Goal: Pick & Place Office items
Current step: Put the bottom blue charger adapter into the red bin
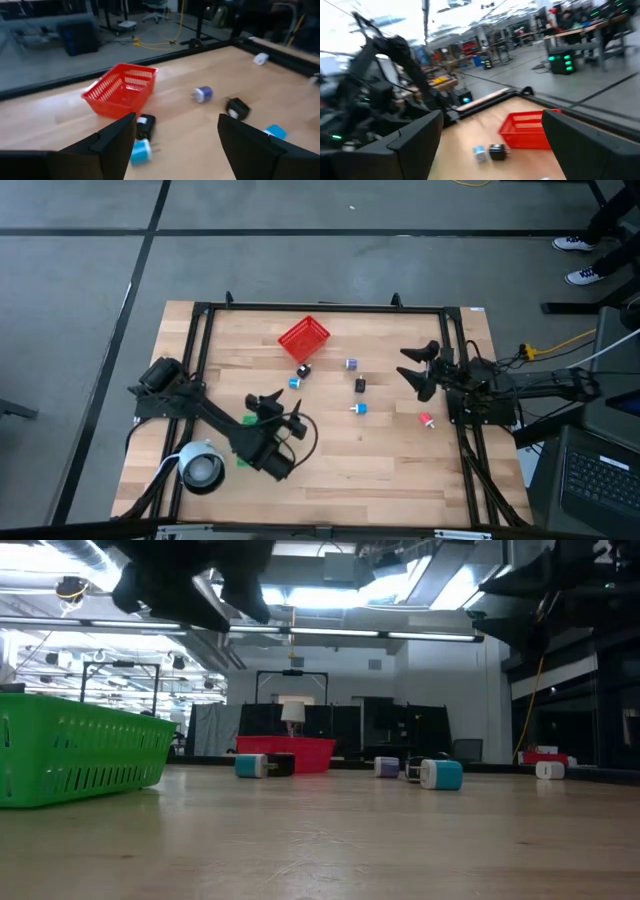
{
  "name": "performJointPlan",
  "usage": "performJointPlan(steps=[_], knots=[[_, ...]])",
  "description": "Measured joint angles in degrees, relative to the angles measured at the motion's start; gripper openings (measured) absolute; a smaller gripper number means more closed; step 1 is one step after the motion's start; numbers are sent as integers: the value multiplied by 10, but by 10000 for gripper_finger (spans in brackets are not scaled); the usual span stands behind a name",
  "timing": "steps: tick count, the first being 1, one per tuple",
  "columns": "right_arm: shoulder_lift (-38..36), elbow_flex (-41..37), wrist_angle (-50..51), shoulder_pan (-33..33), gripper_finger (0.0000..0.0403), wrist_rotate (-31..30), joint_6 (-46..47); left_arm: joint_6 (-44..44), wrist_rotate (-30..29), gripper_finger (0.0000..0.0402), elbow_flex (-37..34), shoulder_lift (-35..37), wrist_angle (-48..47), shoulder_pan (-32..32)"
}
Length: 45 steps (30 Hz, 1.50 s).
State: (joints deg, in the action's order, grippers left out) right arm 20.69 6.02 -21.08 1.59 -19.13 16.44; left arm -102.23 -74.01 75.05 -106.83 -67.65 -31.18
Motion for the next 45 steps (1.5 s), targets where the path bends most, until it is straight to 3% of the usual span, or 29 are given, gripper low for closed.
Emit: performJointPlan(steps=[5,9,14,18,22,24,29,33,37,41,45], knots=[[36,0,-7,-18,345,-96,-63,55,0,274,-10,0,1,32],[63,0,-20,-34,345,-109,-93,89,-3,274,-15,0,0,63],[104,0,-31,-64,342,-48,-72,166,-7,274,-13,0,0,109],[167,16,-35,-91,326,-23,-47,310,14,274,3,0,10,148],[258,87,-40,-102,306,36,-54,458,26,274,17,9,80,179],[313,128,-38,-101,299,52,-68,570,65,274,18,17,159,195],[450,209,32,-97,297,37,-75,849,232,274,11,21,415,231],[521,248,119,-98,301,-37,-86,952,368,274,-27,20,592,239],[549,264,156,-90,302,-11,-94,1006,508,274,-76,20,745,252],[550,264,163,-59,302,37,-102,1008,534,274,-129,21,841,261],[548,264,173,-23,302,87,-119,999,513,274,-156,27,845,261]])
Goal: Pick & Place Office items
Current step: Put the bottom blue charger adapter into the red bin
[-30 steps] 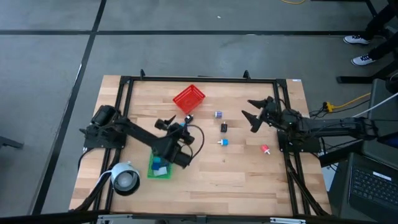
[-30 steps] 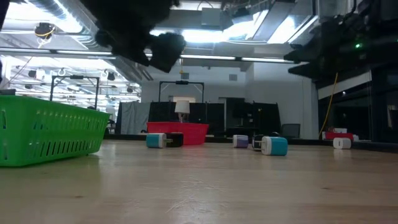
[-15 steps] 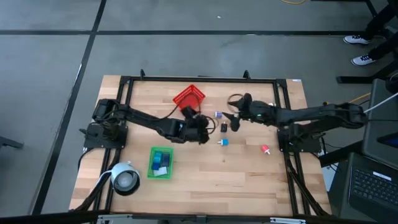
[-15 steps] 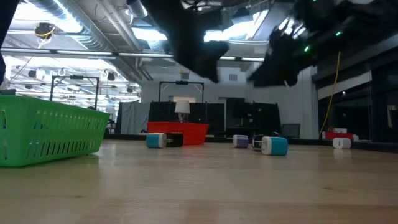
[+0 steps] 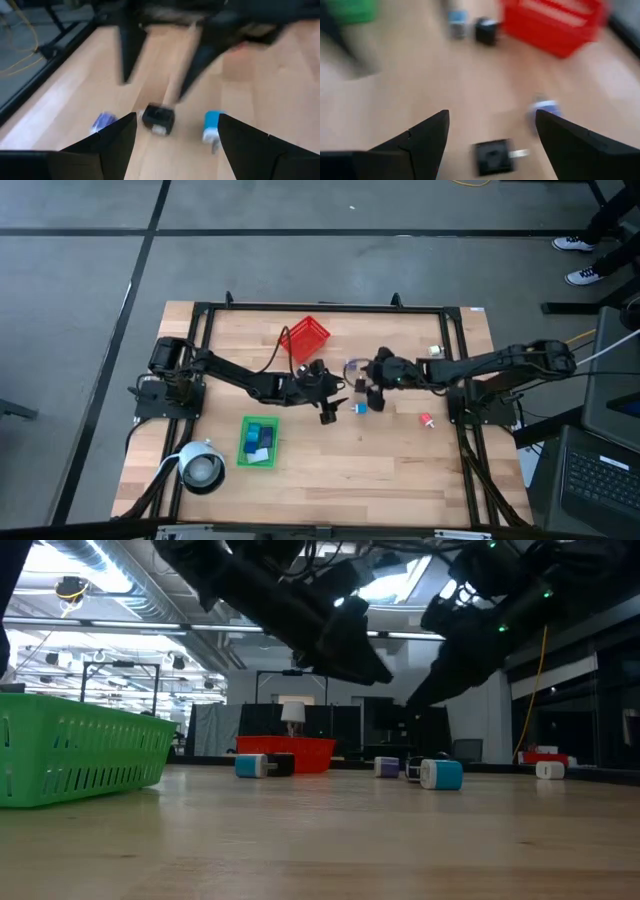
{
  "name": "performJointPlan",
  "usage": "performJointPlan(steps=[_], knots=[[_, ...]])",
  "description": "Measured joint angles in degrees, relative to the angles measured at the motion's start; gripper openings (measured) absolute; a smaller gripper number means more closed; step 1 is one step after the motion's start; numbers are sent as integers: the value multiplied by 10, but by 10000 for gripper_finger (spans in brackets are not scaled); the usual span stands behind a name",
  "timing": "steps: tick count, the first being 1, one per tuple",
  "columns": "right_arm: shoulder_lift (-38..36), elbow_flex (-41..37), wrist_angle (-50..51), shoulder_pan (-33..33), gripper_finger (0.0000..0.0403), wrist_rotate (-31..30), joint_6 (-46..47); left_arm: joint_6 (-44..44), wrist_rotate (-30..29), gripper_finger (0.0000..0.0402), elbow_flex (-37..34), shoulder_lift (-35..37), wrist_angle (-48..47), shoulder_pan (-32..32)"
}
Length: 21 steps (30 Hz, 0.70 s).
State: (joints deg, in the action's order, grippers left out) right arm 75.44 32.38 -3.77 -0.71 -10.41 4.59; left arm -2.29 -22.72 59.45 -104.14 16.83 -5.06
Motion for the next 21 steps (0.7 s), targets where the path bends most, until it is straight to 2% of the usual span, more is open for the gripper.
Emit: performJointPlan(steps=[4,7,10,16,19,21], knots=[[2,0,40,31,302,13,-15,-22,-17,274,-1,3,11,-10],[3,0,69,46,302,10,-21,-28,-65,274,-1,4,10,-26],[3,0,85,57,302,13,-22,-58,-119,274,-1,4,-27,-41],[6,-17,84,61,302,48,-22,-169,-263,274,-1,4,-137,-93],[19,-17,66,61,302,49,-22,-199,-296,274,-1,4,-172,-114],[36,-17,41,61,302,53,-22,-205,-297,274,-1,4,-175,-124]])
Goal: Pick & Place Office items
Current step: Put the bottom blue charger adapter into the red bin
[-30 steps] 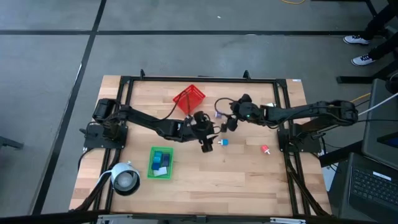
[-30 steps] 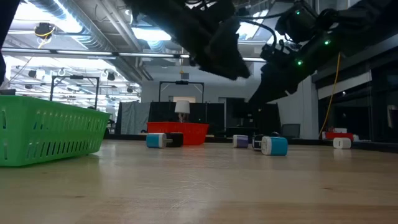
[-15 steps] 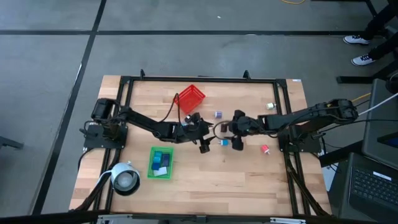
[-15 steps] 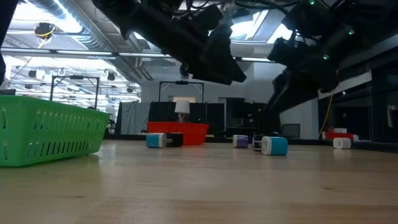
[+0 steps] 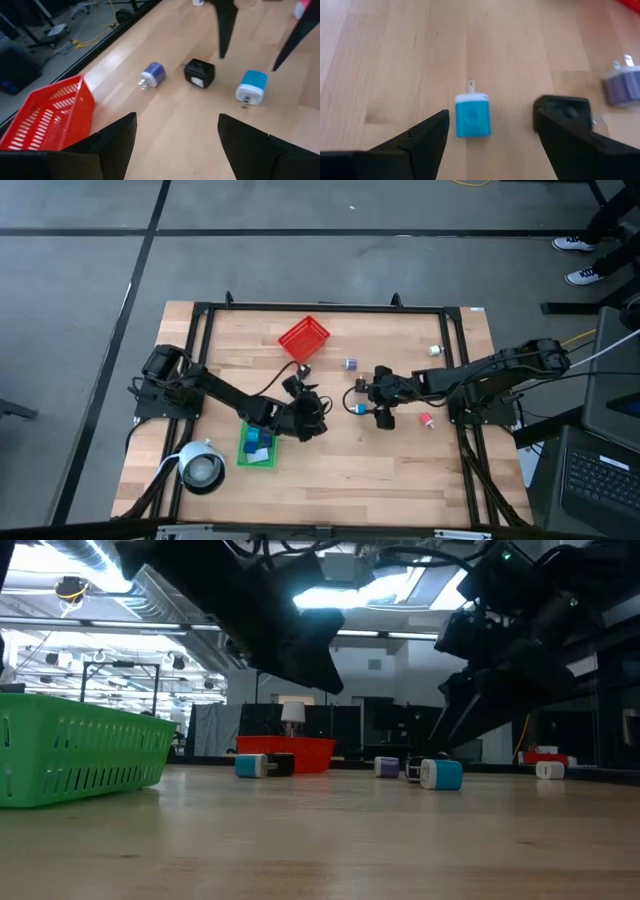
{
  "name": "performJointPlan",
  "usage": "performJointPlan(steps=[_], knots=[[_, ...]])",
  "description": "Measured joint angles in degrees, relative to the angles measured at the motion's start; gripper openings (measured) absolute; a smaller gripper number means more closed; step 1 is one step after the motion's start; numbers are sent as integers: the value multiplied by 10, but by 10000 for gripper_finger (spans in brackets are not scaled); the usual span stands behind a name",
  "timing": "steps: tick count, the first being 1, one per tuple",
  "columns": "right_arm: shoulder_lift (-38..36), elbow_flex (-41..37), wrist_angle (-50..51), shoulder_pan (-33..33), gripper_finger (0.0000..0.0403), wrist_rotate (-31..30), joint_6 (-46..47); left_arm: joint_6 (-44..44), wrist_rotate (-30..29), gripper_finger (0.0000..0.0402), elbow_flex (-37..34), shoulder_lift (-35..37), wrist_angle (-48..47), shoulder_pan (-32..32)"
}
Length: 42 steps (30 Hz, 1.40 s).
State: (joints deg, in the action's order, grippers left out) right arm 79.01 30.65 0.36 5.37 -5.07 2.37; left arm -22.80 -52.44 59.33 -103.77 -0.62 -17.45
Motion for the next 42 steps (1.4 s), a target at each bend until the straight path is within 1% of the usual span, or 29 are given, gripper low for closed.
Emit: performJointPlan(steps=[3,6,9,13,17,22,24,31,36,42], knots=[[29,0,-34,0,302,17,2,-7,15,274,0,0,0,-12],[56,0,-59,0,302,30,17,-7,15,274,0,0,-2,-25],[75,0,-63,3,302,32,26,-19,15,274,0,0,-19,-33],[85,0,-66,8,302,32,31,-57,8,274,-1,0,-57,-40],[86,0,-64,7,302,31,34,-87,1,274,-47,0,-11,-44],[86,0,-63,7,299,30,35,-95,14,274,-118,0,105,-42],[86,0,-63,7,291,30,39,-95,14,274,-132,0,136,-42],[86,0,-58,4,261,30,47,-95,20,274,-135,0,142,-42],[98,0,-39,-5,258,19,47,-93,22,274,-135,0,142,-42],[122,2,-60,-7,258,18,47,-94,25,274,-135,0,142,-42]])
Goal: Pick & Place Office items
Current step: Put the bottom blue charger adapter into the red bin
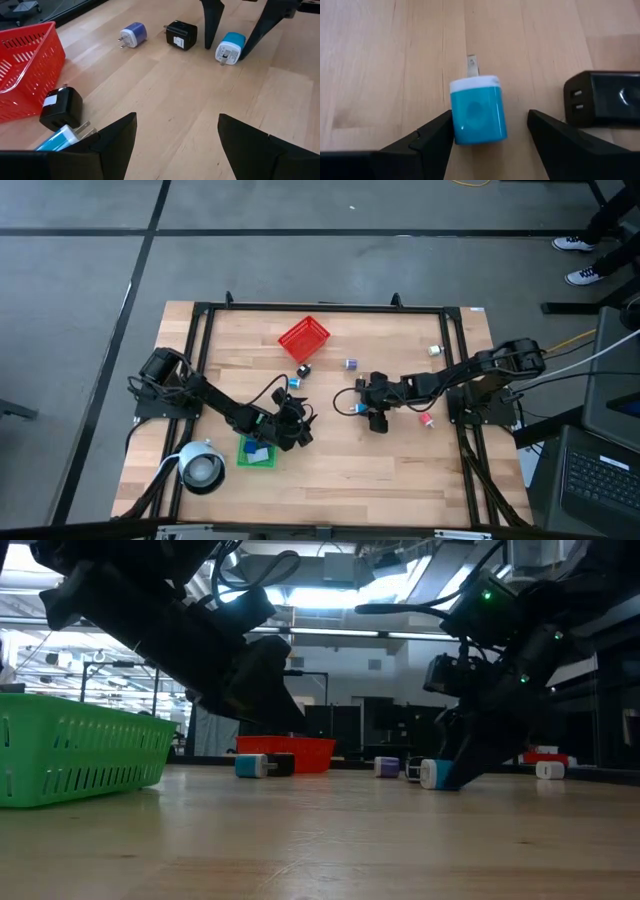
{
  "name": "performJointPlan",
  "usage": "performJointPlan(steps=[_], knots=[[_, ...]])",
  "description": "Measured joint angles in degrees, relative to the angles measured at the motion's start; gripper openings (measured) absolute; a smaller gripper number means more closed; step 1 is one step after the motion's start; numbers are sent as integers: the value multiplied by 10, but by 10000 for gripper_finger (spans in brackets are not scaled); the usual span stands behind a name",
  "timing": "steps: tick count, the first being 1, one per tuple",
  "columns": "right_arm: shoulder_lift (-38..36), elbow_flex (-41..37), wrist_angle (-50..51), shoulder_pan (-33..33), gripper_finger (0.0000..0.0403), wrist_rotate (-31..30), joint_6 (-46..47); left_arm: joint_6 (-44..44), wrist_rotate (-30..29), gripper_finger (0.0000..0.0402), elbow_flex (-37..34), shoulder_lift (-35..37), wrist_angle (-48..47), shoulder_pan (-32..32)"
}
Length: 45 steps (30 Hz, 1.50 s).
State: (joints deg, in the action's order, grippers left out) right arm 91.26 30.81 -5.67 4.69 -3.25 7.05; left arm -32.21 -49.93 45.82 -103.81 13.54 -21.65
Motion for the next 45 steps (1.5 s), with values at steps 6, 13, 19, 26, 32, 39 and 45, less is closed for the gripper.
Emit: performJointPlan(steps=[6,13,19,26,32,39,45], knots=[[2,-1,-21,0,258,0,-2,4,1,274,0,0,0,0],[2,-1,-21,0,240,-8,2,4,1,274,0,0,0,0],[2,-1,-23,0,150,-21,16,4,1,274,0,0,0,0],[4,7,-22,0,131,-23,42,4,0,274,0,0,0,0],[4,47,-28,0,131,-7,60,4,-1,274,0,0,8,0],[4,122,-51,-5,131,-4,24,33,-15,274,0,0,40,-4],[3,182,-94,-36,131,-31,-17,122,1,274,-1,14,83,-7]])
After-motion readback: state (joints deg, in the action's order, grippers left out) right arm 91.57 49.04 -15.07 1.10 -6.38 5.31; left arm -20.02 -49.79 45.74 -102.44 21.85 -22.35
